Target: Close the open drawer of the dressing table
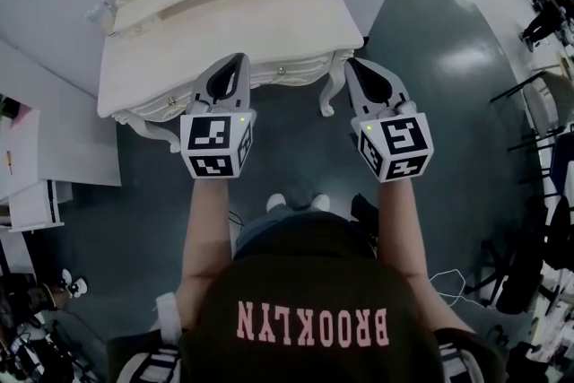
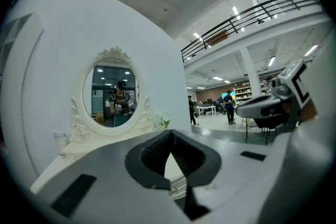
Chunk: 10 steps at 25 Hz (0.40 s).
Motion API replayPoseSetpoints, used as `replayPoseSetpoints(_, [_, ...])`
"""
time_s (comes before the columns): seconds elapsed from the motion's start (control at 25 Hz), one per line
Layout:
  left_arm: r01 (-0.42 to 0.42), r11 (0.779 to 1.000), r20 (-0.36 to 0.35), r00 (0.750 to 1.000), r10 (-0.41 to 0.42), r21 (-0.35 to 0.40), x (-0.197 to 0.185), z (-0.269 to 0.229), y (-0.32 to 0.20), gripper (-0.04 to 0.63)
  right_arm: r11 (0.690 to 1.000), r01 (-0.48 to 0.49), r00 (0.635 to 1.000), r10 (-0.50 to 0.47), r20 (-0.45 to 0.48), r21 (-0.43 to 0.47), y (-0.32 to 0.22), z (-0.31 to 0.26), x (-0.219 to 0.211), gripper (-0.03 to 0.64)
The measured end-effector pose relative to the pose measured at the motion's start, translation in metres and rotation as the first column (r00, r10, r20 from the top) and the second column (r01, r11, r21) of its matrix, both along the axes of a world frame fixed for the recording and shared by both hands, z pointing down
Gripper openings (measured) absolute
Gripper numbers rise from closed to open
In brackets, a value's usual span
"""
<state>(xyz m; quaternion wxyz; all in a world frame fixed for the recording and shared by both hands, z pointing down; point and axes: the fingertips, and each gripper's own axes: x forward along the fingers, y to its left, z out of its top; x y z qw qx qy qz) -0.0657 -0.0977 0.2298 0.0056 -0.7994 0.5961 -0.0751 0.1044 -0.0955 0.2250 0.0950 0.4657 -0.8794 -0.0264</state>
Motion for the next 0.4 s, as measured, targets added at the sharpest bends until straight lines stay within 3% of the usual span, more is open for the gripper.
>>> replayPoseSetpoints(0.4, [0.004, 1.0, -0.027, 1.0, -0.003, 0.026, -0.0023, -0.0058, 0.0018, 0.006, 1.0, -0.005, 1.0, 0.006, -0.007, 0.014, 0.0046, -0.0027, 0.0012, -0.009])
